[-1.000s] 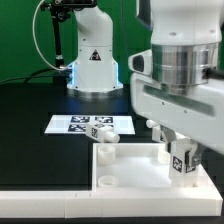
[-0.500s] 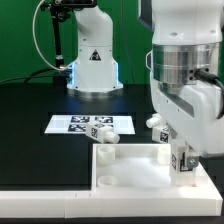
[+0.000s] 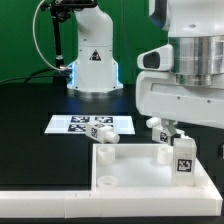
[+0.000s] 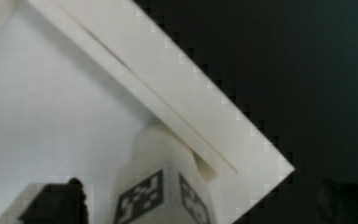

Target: Assemble one leg

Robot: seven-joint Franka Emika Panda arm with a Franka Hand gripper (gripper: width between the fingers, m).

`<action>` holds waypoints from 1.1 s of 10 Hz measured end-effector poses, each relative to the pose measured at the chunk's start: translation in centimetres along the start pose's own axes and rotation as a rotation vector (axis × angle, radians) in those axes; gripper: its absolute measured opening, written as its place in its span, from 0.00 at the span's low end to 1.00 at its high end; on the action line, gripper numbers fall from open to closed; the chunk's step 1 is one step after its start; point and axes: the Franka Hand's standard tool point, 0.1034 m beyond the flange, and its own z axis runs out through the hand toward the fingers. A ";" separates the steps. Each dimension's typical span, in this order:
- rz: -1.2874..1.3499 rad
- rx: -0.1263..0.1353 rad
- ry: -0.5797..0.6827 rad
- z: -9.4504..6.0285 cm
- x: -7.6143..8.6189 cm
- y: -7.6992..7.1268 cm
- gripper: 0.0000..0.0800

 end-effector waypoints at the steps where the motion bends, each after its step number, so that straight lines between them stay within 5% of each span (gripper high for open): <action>1: -0.040 -0.002 0.002 0.1 0.3 0.2 0.81; 4: -0.508 -0.014 0.010 -0.1 2.2 1.4 0.81; 6: -0.513 -0.019 0.011 0.0 2.0 1.3 0.81; 8: -0.432 -0.019 0.011 0.0 2.0 1.3 0.48; 11: -0.231 -0.017 0.012 0.0 2.0 1.3 0.36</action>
Offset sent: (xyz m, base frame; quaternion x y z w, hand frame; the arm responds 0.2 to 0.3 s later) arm 0.0138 -0.0200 0.0008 0.0206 -0.0439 -0.3182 0.9468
